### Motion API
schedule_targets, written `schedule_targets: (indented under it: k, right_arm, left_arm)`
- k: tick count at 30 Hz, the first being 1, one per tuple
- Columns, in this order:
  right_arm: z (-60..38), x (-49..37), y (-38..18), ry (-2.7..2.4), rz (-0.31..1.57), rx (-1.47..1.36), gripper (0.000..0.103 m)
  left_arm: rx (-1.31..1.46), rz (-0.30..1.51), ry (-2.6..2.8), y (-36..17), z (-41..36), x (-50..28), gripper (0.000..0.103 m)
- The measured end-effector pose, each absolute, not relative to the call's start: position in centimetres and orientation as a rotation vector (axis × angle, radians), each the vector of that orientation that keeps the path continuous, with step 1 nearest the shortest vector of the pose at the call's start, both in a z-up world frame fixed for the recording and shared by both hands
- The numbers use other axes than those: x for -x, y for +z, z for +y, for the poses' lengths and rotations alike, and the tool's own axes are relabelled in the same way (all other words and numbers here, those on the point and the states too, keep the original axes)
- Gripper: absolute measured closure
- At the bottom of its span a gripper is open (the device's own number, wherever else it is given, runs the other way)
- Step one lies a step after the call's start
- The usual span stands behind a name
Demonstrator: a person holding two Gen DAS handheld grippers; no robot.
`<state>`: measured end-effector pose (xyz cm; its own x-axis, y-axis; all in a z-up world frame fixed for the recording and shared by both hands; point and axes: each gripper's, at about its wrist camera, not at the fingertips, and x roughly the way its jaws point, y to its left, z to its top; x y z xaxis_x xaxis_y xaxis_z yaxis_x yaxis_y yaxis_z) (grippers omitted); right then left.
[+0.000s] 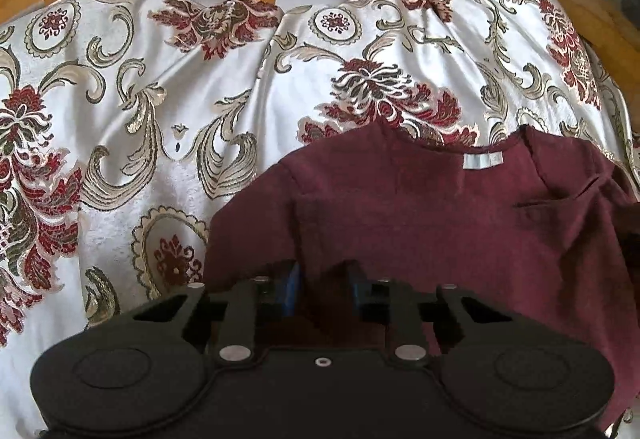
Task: Fold small clothes
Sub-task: 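Lift the hem with both grippers and fold it toward the collar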
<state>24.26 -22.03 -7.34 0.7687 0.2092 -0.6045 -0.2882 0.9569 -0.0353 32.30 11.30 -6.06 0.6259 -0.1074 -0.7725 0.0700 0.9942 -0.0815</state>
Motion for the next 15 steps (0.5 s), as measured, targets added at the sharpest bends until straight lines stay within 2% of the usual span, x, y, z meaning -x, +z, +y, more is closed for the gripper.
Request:
schedule_targets:
  k: [1, 3, 5, 10, 15]
  right_arm:
    - [-22.2, -24.7, -7.3, 0.268, 0.646, 0.104, 0.053]
    - [-22.2, -25.2, -7.2, 0.248, 0.646, 0.085, 0.071]
    - [-22.1, -25.4, -7.1, 0.234, 0.632, 0.098, 0.08]
    - [-21.3, -24.5, -6.7, 0.182, 0.558, 0.243, 0.089]
    - [-18.8, -23.0, -5.9, 0.082, 0.341, 0.527, 0.091]
  left_arm:
    - [0.038, 0.883, -0.103, -6.0, 11.2, -32.3, 0.082]
    - [0.034, 0.877, -0.104, -6.1, 11.2, -32.3, 0.095]
    - [0.058, 0.869, -0.103, -6.1, 11.5, -32.3, 0.098]
    - [0.039, 0.819, -0.066, -4.9, 11.0, -31.3, 0.099]
    - [0.022, 0.663, -0.026, -1.2, 10.7, -29.2, 0.099]
